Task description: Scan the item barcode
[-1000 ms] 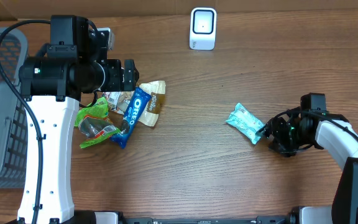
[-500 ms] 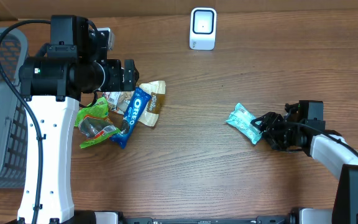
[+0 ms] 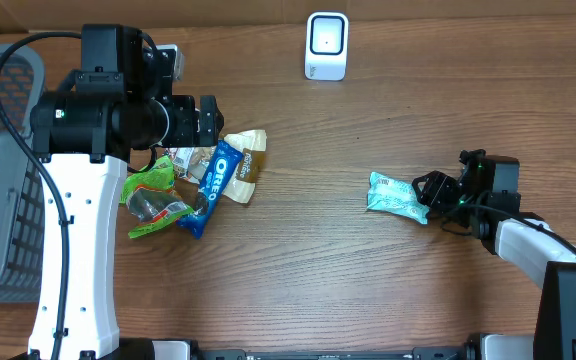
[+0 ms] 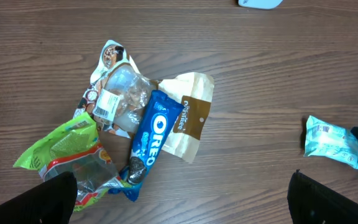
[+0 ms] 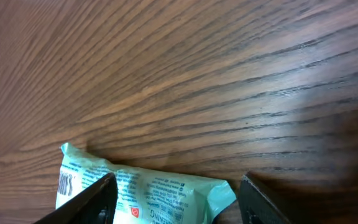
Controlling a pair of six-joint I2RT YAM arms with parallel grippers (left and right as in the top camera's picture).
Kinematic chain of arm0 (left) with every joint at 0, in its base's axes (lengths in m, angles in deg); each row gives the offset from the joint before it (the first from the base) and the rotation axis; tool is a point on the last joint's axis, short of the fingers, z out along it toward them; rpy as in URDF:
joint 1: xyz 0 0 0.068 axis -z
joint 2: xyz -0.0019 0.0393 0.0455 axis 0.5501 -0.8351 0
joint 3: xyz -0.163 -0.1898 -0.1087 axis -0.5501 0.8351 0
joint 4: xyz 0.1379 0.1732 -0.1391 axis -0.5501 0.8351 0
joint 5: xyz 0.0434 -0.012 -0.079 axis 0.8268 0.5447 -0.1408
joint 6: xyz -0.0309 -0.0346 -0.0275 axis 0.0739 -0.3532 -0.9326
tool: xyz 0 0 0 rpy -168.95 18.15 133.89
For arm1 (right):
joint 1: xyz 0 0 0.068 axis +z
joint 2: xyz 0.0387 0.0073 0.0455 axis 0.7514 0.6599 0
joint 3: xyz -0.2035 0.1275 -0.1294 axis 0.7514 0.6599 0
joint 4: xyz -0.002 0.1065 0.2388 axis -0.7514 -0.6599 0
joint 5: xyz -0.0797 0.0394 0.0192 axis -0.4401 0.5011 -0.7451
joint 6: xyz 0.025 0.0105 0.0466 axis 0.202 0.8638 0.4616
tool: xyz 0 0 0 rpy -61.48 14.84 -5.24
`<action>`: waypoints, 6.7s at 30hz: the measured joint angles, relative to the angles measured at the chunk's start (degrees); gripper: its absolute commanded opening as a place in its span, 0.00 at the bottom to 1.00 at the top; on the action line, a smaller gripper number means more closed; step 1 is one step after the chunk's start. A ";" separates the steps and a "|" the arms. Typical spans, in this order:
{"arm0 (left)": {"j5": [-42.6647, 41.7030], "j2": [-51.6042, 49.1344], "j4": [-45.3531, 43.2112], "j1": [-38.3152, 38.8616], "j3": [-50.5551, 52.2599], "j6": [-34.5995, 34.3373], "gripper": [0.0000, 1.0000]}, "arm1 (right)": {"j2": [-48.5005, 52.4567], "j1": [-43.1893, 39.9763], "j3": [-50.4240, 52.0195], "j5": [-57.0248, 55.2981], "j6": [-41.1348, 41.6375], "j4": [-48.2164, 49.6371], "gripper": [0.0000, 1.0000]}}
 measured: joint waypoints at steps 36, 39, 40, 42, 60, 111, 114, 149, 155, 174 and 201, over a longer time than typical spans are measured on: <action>0.02 -0.02 0.02 0.00 0.00 0.02 1.00 | 7.13 0.63 -3.65 17.07 -0.68 -6.47 0.55; 0.00 -0.02 0.00 0.00 0.00 0.02 1.00 | 7.13 0.63 -3.65 17.09 -1.36 -6.47 0.54; 0.02 -0.02 0.00 0.00 0.00 0.02 1.00 | 7.13 0.63 -3.65 17.09 -1.49 -6.43 0.50; 0.02 -0.02 0.00 0.00 0.00 0.02 1.00 | 7.19 0.66 -3.58 16.72 -1.99 -6.32 0.40; 0.00 0.00 0.02 0.00 0.00 0.00 1.00 | 10.16 0.61 -3.78 19.87 -1.55 -4.24 0.04; 0.02 0.00 0.00 0.00 0.00 0.02 1.00 | -8.85 11.85 -30.08 10.95 -9.44 -30.12 0.04; 0.00 0.00 0.02 0.00 0.00 0.02 1.00 | -8.85 14.80 -31.71 3.39 -8.98 -30.32 0.04; 0.02 0.00 0.00 0.00 0.02 0.02 1.00 | 22.60 33.00 -32.94 -54.49 -62.40 40.46 0.04; 0.02 0.00 0.02 0.00 0.02 0.00 1.00 | 28.65 30.16 -33.29 -51.15 -74.66 50.56 0.04; 0.00 -0.02 0.02 0.00 0.04 0.00 1.00 | 40.94 28.61 -57.86 -42.32 -79.19 43.08 0.04; 0.02 0.00 0.02 0.00 0.04 0.02 1.00 | 46.40 27.63 -59.36 -41.40 -95.93 41.64 0.04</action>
